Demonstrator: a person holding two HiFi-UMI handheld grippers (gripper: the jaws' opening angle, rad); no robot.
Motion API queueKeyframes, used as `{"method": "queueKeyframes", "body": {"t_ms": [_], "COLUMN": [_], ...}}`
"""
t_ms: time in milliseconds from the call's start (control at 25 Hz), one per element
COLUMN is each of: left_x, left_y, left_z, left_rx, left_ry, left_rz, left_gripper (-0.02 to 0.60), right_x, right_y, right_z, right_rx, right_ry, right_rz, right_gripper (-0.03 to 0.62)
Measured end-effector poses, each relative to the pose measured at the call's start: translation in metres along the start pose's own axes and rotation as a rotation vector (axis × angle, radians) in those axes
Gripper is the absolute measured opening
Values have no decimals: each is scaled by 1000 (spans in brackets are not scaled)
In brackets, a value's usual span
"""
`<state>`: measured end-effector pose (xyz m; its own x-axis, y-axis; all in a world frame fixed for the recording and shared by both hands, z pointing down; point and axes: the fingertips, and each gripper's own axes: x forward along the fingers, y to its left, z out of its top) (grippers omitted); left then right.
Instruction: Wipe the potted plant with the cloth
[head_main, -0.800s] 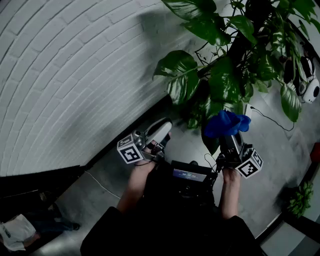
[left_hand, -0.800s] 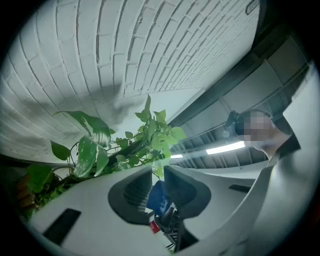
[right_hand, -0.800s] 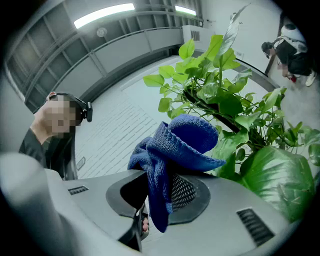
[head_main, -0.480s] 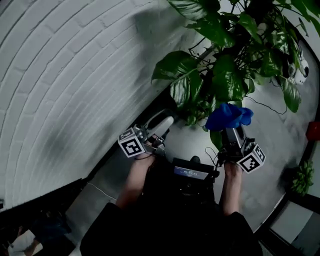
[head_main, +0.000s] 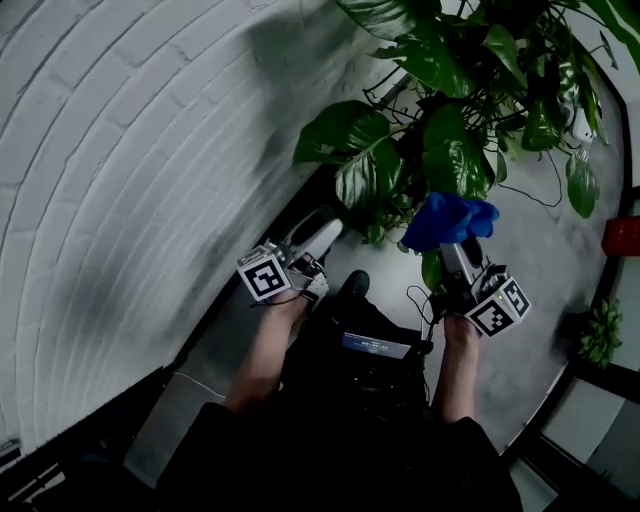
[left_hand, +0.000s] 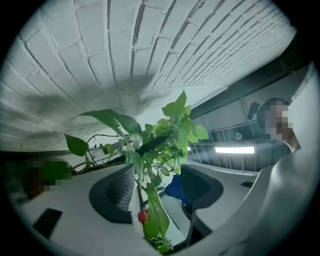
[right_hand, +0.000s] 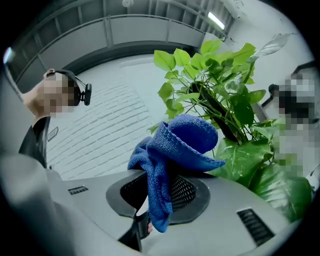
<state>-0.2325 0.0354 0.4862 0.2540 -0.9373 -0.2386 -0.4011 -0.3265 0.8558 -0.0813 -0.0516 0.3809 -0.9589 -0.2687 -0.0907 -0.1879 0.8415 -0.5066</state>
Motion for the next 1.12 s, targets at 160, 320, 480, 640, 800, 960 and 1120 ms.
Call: {"method": "queueKeyframes", "body": {"t_ms": [160,320,480,640,800,960,1120], "left_x": [15,28,47,65,78,91,91], "left_y": [20,36,46,51,54,46,39], "left_z": [1,5,2,-5,-12,-14,-11], "left_rx": [-15,-24,-49,-85,-109,-145,-200], "left_ry": [-17,-44,-78,-70,-29,27,71], "left_rz": [41,68,48,-6,-42,-143,-224], "left_gripper": [310,342,396,397,397,327,236], "right_x": [19,39,50,65,83,104,136], "right_y": [-19,-34,-56,-76,-81,-80,-75], "right_z": [7,18,18,11,-2,-12,-17], "right_rx": [-8,-19,-68,-141,-188,-232,-316], "right_ry": [23,34,82,137,205,264,295], "right_rz": [18,57,58,41,50,48,30], "right_gripper": [109,109,109,109,109,109,109]}}
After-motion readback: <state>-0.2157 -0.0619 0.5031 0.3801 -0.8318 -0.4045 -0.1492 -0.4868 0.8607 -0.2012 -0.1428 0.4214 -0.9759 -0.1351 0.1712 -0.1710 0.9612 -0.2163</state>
